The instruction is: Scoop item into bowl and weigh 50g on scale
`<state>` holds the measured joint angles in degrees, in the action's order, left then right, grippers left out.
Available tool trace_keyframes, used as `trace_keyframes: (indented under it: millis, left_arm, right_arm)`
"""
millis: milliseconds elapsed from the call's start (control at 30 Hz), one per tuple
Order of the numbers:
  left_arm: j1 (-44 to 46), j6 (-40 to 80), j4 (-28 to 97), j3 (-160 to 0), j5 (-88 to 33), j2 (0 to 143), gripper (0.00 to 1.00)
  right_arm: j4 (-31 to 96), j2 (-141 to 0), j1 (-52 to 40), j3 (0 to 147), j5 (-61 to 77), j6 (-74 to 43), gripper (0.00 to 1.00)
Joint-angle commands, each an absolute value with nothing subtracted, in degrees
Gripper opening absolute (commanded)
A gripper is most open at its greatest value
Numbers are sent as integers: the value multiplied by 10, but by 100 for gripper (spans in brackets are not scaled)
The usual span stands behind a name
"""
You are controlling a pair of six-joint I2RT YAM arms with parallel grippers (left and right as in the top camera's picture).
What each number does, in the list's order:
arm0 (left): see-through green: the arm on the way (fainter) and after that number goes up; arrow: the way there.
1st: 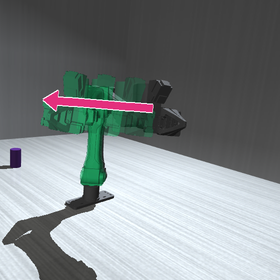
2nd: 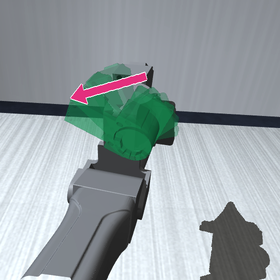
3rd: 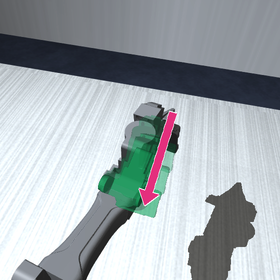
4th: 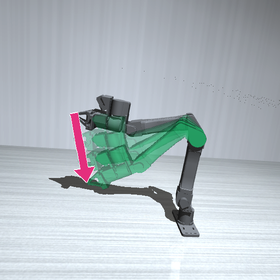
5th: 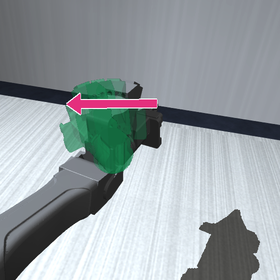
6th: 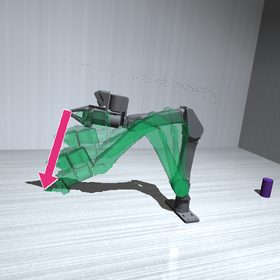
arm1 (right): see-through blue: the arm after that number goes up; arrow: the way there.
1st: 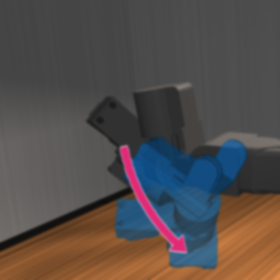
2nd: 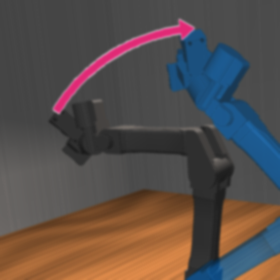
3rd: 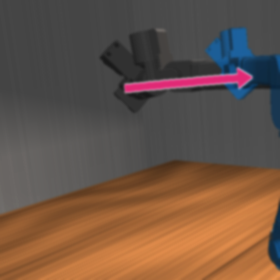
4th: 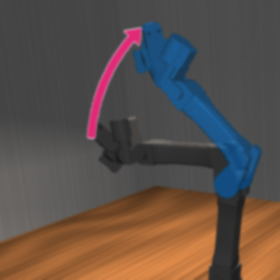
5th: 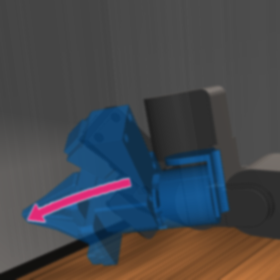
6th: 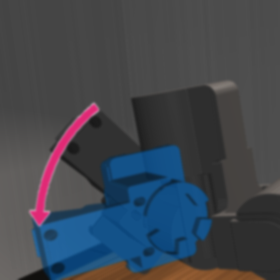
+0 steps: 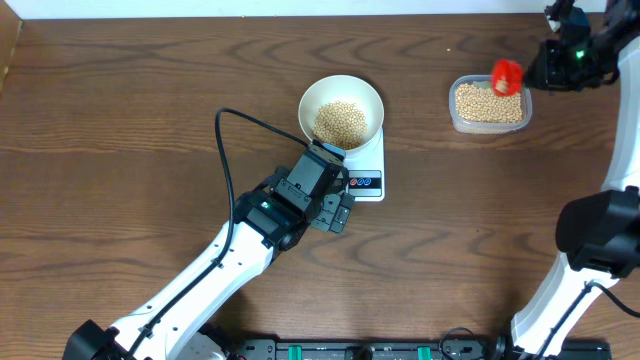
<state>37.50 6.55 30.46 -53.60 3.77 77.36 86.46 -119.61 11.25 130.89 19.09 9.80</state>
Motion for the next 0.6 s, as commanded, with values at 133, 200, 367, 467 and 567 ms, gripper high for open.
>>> trace_keyframes:
  millis: [133, 200, 367, 467, 567]
  left_arm:
    - [373, 60, 306, -537, 39, 775, 97]
    - [373, 60, 306, -537, 39, 775, 97]
    - [373, 60, 306, -537, 39, 775, 97]
    - [373, 60, 306, -537, 39, 775, 97]
    - [373, 60, 306, -537, 39, 775, 97]
  right_arm:
    - [866, -1189, 16, 1315, -204, -58, 1]
    - [866, -1192, -10, 1313, -253, -64, 1]
    - [854, -1193, -54, 1312, -291, -64, 1]
    - [836, -1193, -66, 1312, -298, -64, 1]
    - [813, -1193, -70, 1312, -232, -34, 1]
